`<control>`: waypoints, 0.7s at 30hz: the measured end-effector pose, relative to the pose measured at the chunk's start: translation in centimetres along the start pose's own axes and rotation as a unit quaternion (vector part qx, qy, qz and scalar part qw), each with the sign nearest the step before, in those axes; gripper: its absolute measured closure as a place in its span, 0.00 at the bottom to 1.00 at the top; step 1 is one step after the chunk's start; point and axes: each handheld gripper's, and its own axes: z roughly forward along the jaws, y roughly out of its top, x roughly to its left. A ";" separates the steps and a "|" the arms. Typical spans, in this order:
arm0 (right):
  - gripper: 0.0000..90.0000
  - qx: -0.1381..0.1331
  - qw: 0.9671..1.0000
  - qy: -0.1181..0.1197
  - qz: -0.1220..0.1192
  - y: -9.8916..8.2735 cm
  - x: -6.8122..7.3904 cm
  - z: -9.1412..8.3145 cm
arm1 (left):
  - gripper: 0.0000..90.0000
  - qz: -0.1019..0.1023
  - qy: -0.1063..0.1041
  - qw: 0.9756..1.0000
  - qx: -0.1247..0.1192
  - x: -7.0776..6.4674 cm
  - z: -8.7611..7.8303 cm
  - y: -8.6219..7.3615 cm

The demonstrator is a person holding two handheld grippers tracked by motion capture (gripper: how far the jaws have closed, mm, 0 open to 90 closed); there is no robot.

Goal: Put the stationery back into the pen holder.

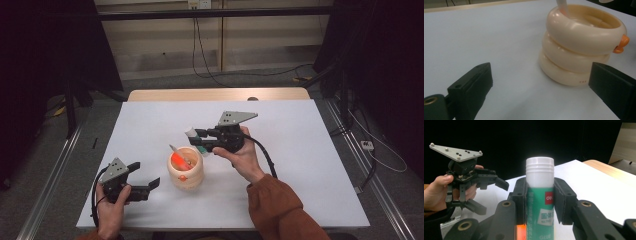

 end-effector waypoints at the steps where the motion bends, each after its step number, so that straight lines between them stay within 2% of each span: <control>1: 0.73 -0.002 1.000 0.001 0.000 0.0 0.0 0.1 | 0.06 0.001 0.000 1.000 0.000 0.0 0.0 0.0; 11: 0.73 -0.007 1.000 0.017 -0.003 0.5 0.9 1.8 | 0.06 0.001 0.000 1.000 0.000 0.0 0.0 0.0; 14: 0.73 0.002 1.000 0.018 -0.009 0.3 1.1 2.5 | 0.06 0.000 -0.002 1.000 0.001 0.0 0.0 0.0; 21: 0.73 0.012 1.000 0.021 0.000 -0.3 0.8 3.4 | 0.06 0.000 -0.002 1.000 0.000 0.0 0.0 0.0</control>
